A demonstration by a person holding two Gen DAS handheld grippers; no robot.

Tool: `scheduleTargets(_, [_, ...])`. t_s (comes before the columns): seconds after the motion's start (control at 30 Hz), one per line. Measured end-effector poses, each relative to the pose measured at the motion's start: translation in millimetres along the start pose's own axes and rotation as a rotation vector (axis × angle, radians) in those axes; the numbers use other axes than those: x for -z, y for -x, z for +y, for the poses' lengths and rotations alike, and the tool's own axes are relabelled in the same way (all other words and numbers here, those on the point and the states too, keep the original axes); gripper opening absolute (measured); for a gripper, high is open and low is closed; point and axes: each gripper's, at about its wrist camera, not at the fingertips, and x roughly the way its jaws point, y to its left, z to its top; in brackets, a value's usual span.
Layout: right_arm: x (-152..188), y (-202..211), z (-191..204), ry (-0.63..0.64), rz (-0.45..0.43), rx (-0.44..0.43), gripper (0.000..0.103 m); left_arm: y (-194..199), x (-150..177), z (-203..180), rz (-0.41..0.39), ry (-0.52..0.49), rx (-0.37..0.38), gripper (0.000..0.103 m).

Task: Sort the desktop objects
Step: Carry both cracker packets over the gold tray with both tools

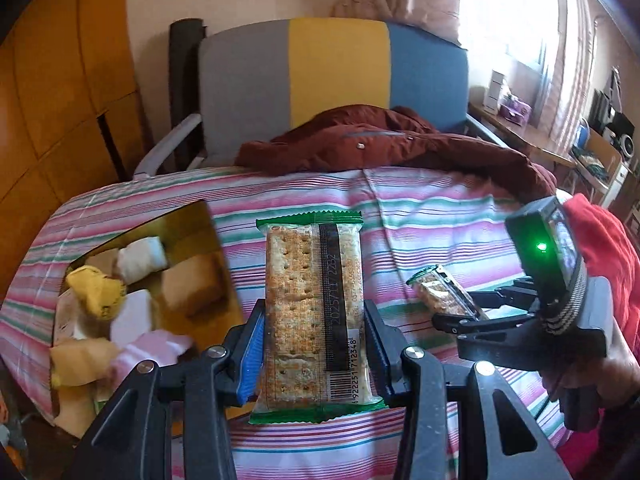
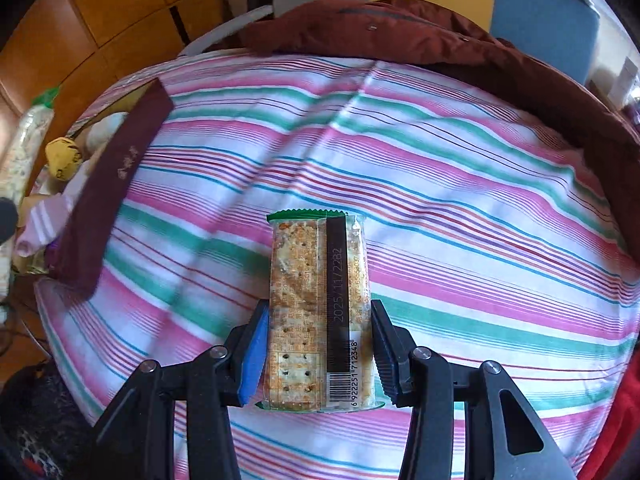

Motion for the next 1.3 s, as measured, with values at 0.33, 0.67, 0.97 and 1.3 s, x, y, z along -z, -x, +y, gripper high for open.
scheduleTargets(0.33, [-11.0, 32.0, 63.7, 0.012, -0.078, -0.113, 0.048, 6.9, 8.0, 55.7, -0.007, 0.098, -0.051, 0.045])
scheduleTargets(0.67, [-35.4, 44.2, 134.7, 0.031, -0.132, -0.22, 0.048, 13.3, 17.1, 129.8, -0.004, 0.233, -0.085, 0.045])
scheduleTargets(0.97, [-69.0, 22.8, 194.7, 0.077, -0.121, -0.257, 0.048, 7.0, 22.8, 209.5, 0.015, 0.367, -0.141, 0.045])
scheduleTargets(1.3, [-79.9, -13.0, 220.2, 0.077, -0.052, -0.253, 0.049, -22.6, 8.9, 214.7, 0.04, 0.361, -0.14, 0.045])
